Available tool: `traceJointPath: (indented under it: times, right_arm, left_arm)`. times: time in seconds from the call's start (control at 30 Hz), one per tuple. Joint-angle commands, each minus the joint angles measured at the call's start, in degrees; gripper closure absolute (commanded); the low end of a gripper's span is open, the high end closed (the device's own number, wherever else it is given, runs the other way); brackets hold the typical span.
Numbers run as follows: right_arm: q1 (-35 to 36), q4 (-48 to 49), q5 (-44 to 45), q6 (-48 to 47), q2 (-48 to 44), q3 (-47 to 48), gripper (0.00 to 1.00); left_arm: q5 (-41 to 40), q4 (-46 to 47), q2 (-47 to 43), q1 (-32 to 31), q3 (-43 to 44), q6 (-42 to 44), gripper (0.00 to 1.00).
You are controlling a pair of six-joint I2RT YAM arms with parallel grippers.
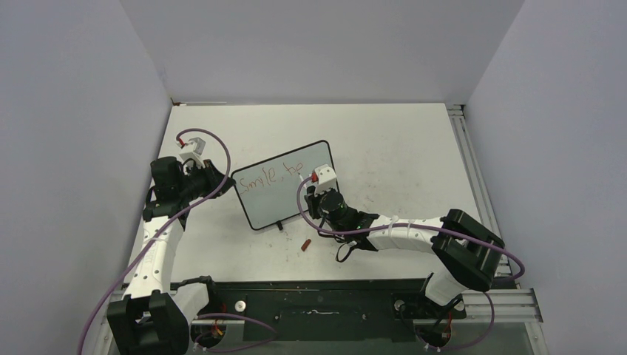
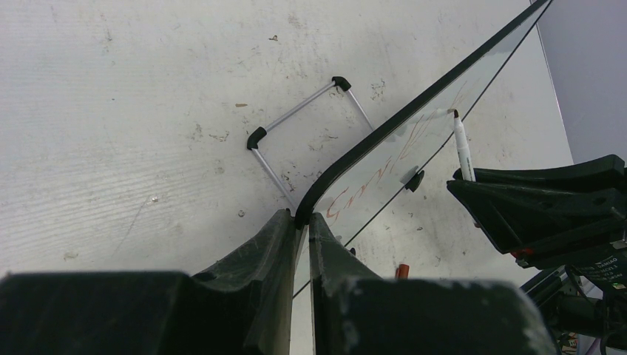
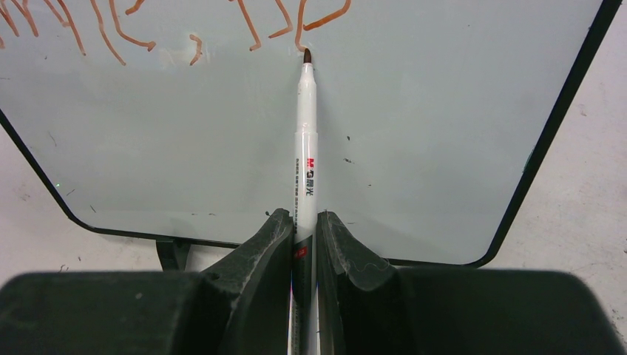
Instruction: Write a sentence on the whiteboard
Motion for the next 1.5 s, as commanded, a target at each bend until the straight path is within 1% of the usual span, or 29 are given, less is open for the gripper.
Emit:
traceJointPath:
  times: [0.0, 0.7, 0.93, 1.13, 1.33, 1.47]
  right_arm:
    - [-0.21, -0.24, 2.53, 0.93, -0.31, -0.18, 0.95]
    - [-2.29, -1.72, 5.06, 2.03, -1.95, -0.62, 0.95]
    - [-2.50, -1.26, 3.76, 1.19, -2.66, -0.45, 0.95]
    - [-2.50, -0.48, 1.57, -0.57, -7.81, -1.95, 0.95]
    - [-2.50, -3.39, 1.44, -1.13, -14.35, -3.33, 0.95]
    - [-1.70, -4.28, -0.76, -1.70, -15.76, -3.79, 0.95]
  left_arm:
    - [0.91, -1.03, 0.37, -0.93, 1.11, 0.59, 0.91]
    - [0.82, -1.02, 0.44, -1.16, 1.11, 0.59, 0.91]
    - [0.80, -1.02, 0.36, -1.15, 1.09, 0.59, 0.91]
    - [0.69, -1.11, 0.20, -1.17, 1.06, 0.59, 0.91]
    - [0.77, -1.11, -0.18, -1.19, 1.02, 0.59, 0.91]
    - [0.82, -1.10, -0.07, -1.22, 1.03, 0.59, 0.91]
